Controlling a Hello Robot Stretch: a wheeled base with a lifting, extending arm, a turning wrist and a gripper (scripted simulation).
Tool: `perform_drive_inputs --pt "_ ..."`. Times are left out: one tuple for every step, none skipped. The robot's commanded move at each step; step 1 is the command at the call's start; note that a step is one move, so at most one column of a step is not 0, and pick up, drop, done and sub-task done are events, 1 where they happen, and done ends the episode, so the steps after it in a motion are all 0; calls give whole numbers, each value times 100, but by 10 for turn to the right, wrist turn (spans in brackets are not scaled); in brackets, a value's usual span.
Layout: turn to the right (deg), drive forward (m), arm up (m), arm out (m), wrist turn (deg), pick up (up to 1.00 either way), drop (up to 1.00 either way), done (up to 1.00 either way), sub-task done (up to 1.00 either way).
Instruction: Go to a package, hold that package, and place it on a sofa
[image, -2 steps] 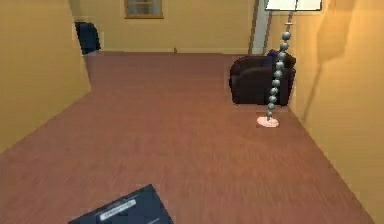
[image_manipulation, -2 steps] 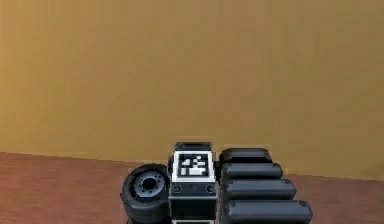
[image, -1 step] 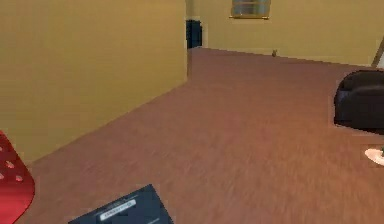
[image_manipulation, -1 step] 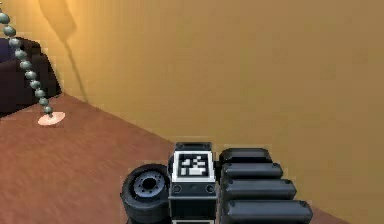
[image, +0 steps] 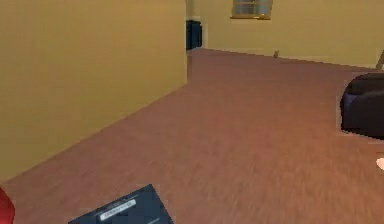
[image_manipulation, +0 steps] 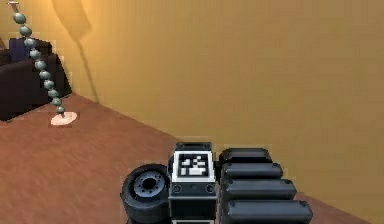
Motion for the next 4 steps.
perform_drive_inputs --pt "60 0 0 0 0 0 0 0 0" --pt "0 100 0 0 0 0 0 0 0" --pt "30 0 0 0 0 0 0 0 0" --pt "0 100 0 0 0 0 0 0 0"
